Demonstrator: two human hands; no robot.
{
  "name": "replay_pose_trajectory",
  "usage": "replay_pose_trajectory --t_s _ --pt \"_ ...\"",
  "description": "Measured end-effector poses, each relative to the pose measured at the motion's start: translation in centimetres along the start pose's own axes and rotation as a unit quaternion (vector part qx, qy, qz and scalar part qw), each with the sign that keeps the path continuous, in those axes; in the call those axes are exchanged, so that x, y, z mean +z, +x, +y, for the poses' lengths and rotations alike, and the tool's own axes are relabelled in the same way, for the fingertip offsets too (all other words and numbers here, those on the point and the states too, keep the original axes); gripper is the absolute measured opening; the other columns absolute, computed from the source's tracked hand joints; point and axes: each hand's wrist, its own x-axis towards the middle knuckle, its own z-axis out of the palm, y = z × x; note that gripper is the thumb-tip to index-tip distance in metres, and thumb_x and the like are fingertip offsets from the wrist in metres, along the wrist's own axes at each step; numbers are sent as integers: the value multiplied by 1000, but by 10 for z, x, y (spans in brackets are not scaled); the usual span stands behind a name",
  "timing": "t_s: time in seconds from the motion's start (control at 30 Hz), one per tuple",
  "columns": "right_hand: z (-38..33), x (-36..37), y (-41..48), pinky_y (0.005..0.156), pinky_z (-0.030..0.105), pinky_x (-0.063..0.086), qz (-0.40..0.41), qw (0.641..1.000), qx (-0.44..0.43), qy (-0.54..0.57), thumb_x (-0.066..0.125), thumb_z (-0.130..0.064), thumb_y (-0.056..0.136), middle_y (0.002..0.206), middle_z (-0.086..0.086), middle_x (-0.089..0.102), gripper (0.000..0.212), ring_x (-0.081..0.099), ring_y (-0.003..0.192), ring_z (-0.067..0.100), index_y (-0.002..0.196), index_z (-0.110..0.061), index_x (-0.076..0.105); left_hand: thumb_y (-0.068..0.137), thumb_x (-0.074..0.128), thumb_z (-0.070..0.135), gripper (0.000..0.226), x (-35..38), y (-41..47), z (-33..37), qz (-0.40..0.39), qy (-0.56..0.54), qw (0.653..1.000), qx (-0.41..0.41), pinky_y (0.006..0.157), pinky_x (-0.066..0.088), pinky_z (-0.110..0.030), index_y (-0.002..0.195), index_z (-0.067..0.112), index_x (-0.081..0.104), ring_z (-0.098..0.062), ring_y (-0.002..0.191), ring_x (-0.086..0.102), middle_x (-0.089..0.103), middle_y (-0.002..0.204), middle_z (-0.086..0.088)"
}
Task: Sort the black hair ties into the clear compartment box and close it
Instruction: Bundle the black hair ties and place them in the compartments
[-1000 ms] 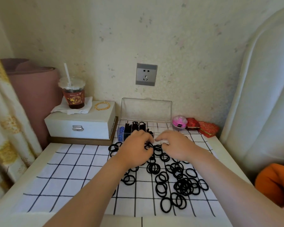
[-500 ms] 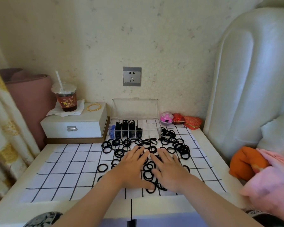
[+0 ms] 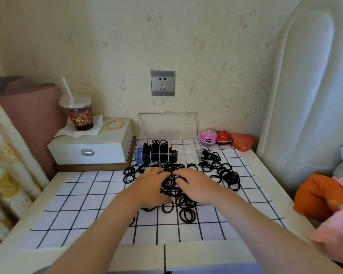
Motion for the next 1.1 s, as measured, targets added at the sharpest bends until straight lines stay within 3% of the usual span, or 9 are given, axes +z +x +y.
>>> replay_pose_trajectory --t_s 0.1,0.17,0.27,0.37,0.57,0.73,0.8,0.97,1.1 --pt "8 -21 -3 102 30 45 37 999 17 6 44 -15 101 129 -2 62 34 57 120 15 129 -21 64 80 71 41 74 -7 6 5 18 -12 1000 16 114 28 -35 145 30 37 -15 138 21 33 145 7" --pt "19 -28 -3 99 26 47 48 998 26 -7 50 -16 100 124 -8 66 31 61 114 9 122 -25 69 82 69 33 53 -8 8 7 32 -25 999 29 108 32 -30 131 32 48 -13 127 28 39 131 8" --pt "29 -31 -3 88 28 54 18 999 37 -26 59 -18 94 103 -13 71 23 65 93 5 106 -28 75 86 63 27 20 -2 10 9 55 -44 996 51 105 39 -33 105 33 59 -11 112 38 49 111 8" --pt "24 -34 -1 74 24 52 -20 998 36 -52 62 -19 87 85 -16 67 17 64 82 5 94 -28 75 86 63 31 5 3 14 17 65 -75 993 70 93 47 -35 90 33 65 -8 100 47 55 97 11" --pt "14 -37 7 75 28 57 -128 987 63 -71 67 -24 78 81 -14 70 12 66 82 7 70 -33 70 66 70 71 44 2 15 24 -1 10 997 83 79 38 -27 89 34 71 -7 95 45 56 99 12" --pt "8 -38 5 76 29 58 -156 978 80 -114 75 -34 77 54 -19 67 12 69 81 8 85 -26 77 82 72 40 15 4 17 19 9 1 996 91 90 40 -29 95 34 74 -10 104 45 54 106 16" --pt "7 -38 3 73 28 57 -154 976 82 -129 77 -41 74 61 -13 72 20 69 77 6 87 -25 76 84 69 35 11 2 17 17 13 -21 997 70 93 44 -31 93 32 74 -10 103 46 54 102 15" --pt "5 -37 0 70 32 57 -126 966 96 -205 76 -56 69 71 0 76 43 70 74 17 79 -14 78 89 65 31 6 -7 17 12 19 -144 989 -7 78 52 -24 90 28 70 -3 82 61 63 86 15" --pt "4 -33 3 73 32 56 -108 970 80 -202 75 -49 76 74 -2 75 29 69 79 18 83 -21 77 91 65 33 5 -13 16 5 23 -222 974 -43 66 45 -17 89 29 67 1 69 59 66 80 12"
